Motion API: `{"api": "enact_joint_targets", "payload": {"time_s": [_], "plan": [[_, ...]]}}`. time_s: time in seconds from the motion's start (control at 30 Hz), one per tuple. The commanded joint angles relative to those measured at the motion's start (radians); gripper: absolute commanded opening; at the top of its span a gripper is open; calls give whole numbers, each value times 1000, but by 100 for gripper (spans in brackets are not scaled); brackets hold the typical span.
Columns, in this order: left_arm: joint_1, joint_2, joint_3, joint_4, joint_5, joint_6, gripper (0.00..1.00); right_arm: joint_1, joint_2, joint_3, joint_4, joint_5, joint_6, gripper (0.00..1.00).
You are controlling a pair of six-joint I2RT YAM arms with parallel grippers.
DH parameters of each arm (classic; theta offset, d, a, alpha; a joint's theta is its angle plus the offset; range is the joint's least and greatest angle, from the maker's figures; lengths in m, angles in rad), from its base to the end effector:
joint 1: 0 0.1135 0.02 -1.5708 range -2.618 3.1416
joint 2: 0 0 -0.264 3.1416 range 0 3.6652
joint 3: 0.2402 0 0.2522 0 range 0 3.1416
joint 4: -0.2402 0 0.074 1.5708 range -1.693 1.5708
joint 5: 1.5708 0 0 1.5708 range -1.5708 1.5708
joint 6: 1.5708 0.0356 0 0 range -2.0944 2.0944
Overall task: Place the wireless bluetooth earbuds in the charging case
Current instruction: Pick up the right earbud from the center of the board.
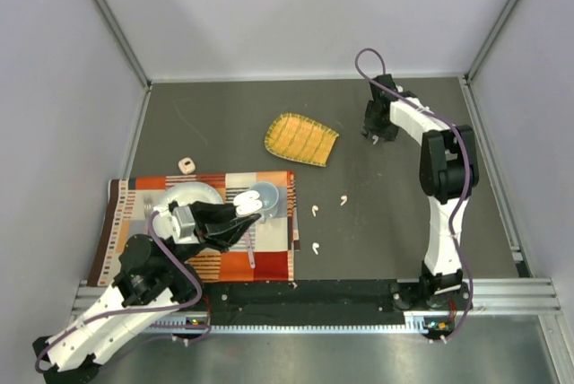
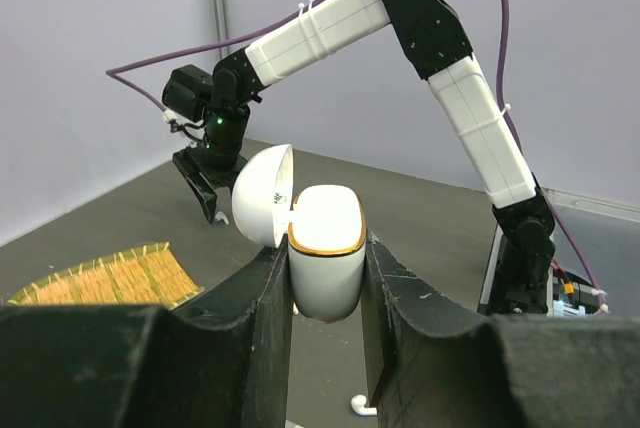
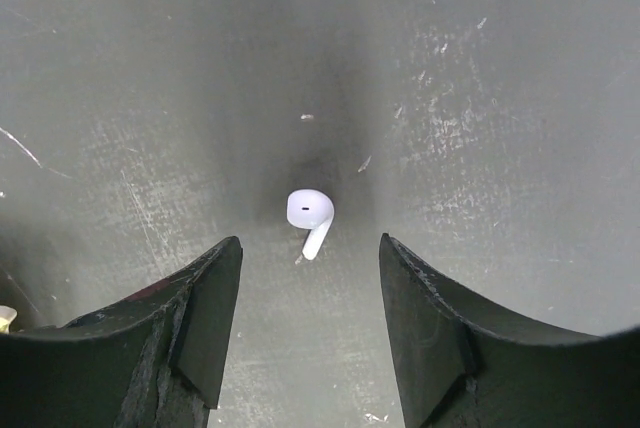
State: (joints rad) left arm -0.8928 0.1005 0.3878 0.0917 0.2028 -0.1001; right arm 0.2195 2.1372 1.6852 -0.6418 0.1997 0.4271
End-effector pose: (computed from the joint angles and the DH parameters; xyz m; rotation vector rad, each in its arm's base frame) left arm 0.0423 -0.0640 0.3072 0.6531 1.0766 -0.9861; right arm 0.4488 0.0929 0.1865 0.3359 2.6067 -0.0467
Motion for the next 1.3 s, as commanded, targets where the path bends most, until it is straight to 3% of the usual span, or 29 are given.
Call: {"api": "enact_joint_targets", "payload": {"time_s": [0.0, 0.63, 1.27], "plan": [[-5, -10, 43, 23, -16, 16, 0, -5, 15, 61, 10, 6, -17, 57], [-3, -8, 40, 17, -19, 13, 0, -17, 67, 71, 10, 17, -21, 53], [-5, -7, 33, 17, -16, 10, 0, -28, 69, 51, 11, 15, -16, 41]]}}
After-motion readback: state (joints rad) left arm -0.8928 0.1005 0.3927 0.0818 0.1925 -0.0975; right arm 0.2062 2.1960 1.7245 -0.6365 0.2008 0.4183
